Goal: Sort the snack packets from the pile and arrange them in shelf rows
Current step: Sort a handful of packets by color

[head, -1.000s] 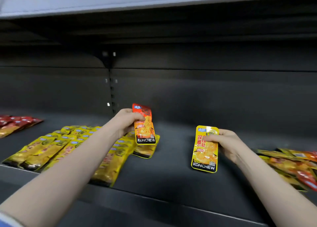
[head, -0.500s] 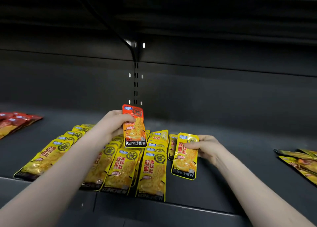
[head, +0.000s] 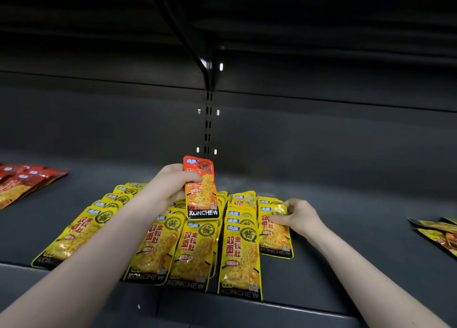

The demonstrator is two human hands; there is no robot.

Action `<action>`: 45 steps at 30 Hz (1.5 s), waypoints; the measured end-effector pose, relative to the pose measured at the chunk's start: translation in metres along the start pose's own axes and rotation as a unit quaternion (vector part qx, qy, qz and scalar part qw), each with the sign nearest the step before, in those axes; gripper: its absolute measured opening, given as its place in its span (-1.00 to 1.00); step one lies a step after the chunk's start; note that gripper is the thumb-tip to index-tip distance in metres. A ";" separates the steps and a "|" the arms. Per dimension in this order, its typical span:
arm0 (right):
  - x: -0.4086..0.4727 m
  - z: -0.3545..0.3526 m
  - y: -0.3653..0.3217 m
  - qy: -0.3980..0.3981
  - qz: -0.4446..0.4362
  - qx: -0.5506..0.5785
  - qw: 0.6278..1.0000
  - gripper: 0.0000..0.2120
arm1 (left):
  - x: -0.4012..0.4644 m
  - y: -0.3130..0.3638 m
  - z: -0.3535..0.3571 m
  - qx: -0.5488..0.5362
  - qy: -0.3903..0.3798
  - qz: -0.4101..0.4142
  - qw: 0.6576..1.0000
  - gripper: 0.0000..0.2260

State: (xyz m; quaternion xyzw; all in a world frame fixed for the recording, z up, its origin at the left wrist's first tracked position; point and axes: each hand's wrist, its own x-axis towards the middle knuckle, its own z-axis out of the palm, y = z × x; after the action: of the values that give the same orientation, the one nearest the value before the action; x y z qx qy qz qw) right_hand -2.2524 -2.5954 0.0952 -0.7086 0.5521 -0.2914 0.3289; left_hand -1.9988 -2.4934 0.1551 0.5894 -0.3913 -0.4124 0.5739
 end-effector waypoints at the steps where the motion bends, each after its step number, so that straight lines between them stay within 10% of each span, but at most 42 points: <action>1: 0.000 0.001 -0.001 0.008 0.000 -0.014 1.000 -0.74 | 0.000 0.000 -0.001 0.002 -0.003 0.000 1.000 -0.89; 9: -0.008 0.002 -0.002 0.061 -0.005 -0.055 0.997 -0.58 | 0.004 -0.003 -0.012 0.011 -0.020 -0.012 1.000 -0.86; 24: -0.013 0.016 -0.075 0.102 -0.118 -0.068 0.985 -0.96 | -0.019 0.010 -0.059 -0.010 0.047 -0.002 0.999 -0.87; 45: -0.022 0.291 -0.264 0.126 -0.074 -0.204 0.968 -0.87 | 0.009 -0.020 -0.441 0.031 0.032 -0.038 0.998 -0.88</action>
State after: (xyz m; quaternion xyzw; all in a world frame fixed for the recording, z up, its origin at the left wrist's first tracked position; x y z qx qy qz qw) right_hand -1.8759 -2.4857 0.1235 -0.7568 0.5833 -0.2832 0.0825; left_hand -1.5839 -2.3451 0.1350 0.6340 -0.3626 -0.4025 0.5519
